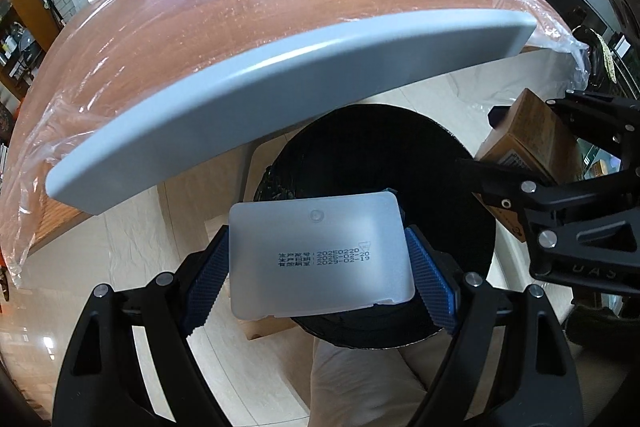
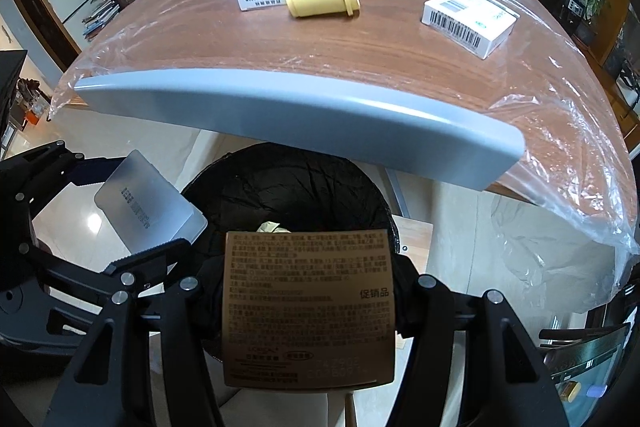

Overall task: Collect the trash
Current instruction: 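Open the left gripper to drop the white box into the bin while the right holds the brown box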

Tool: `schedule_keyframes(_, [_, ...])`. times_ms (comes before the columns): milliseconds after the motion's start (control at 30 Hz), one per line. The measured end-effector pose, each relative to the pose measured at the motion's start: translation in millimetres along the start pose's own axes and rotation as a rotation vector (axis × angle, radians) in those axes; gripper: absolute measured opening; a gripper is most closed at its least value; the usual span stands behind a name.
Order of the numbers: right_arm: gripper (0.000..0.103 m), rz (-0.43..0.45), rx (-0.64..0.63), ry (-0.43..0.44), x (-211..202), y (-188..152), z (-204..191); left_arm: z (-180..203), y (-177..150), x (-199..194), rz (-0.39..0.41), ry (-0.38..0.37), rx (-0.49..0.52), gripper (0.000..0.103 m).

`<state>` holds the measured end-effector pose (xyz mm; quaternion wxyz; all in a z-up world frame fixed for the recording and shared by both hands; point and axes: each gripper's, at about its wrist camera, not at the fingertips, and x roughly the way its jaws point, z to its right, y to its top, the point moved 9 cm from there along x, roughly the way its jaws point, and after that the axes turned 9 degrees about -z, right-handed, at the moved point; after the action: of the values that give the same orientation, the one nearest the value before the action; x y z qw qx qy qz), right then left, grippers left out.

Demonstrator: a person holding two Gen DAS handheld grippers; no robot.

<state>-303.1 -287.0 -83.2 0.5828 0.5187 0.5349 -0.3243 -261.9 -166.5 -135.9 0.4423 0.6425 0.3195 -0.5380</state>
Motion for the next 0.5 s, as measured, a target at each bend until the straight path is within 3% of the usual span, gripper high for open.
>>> schedule_keyframes(500, [0.058,-0.015,0.018,-0.024,18,3,3,-4,4,12,-0.009,-0.003,0.017,0.085])
